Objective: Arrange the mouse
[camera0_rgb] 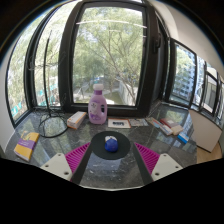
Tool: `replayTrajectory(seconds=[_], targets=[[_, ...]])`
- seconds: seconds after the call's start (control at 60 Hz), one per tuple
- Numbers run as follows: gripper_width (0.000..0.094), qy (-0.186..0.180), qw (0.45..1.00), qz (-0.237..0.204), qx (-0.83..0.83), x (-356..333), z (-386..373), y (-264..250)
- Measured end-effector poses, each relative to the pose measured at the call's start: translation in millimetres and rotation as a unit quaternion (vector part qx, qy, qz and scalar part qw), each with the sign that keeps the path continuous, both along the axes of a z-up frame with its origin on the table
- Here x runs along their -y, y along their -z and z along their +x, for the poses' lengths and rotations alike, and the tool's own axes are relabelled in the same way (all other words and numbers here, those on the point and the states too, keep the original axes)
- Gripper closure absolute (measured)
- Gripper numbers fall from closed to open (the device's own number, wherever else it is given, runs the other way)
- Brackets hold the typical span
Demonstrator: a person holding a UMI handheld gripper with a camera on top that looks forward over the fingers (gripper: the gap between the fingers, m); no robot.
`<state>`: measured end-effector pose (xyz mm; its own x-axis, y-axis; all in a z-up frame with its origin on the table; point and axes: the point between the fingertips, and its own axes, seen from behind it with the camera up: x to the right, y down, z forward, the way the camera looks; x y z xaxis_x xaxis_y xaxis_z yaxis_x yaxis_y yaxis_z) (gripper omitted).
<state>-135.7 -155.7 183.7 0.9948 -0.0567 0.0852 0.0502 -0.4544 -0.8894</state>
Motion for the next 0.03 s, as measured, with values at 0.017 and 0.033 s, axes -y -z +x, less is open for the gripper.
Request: replayTrajectory(seconds=[0.017,0.033], targets=[[0.008,0.0,1.0,0.001,-0.001,-1.0,-0.7,-0.7],[0.008,0.001,1.0,0.002,-0.001,-0.6,-0.9,-1.8]])
